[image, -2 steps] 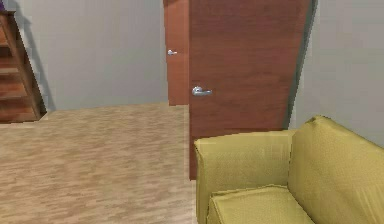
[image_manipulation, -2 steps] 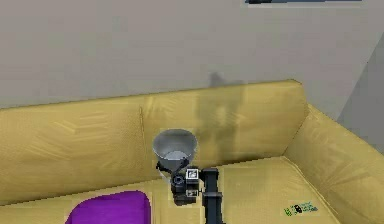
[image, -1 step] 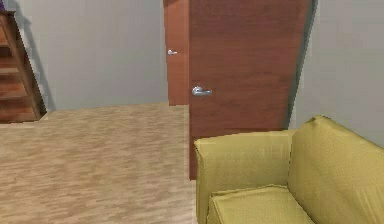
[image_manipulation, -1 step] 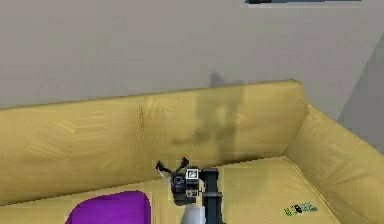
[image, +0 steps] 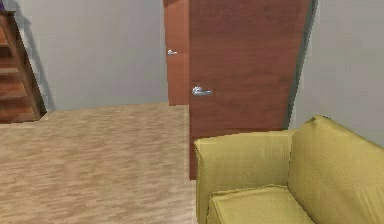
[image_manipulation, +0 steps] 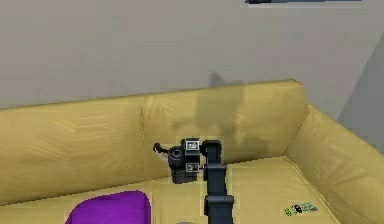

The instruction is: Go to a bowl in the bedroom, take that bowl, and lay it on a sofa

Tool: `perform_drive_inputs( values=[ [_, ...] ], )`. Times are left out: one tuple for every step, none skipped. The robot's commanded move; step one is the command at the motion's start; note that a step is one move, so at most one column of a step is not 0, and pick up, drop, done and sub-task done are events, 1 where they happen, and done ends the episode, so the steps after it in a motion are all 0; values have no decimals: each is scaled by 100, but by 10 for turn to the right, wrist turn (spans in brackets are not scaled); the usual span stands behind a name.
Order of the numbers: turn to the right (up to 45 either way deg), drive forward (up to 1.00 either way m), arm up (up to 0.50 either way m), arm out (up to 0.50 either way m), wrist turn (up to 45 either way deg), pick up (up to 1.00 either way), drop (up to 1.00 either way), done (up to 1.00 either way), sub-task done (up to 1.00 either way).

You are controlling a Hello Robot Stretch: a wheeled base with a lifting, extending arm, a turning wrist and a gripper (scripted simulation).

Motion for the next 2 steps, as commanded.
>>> perform_drive_inputs(
  values=[
    [0,0,0,-8,0,0,0,0,0],
    [0,0,0,0,0,0,0,100,0]
  ],
)
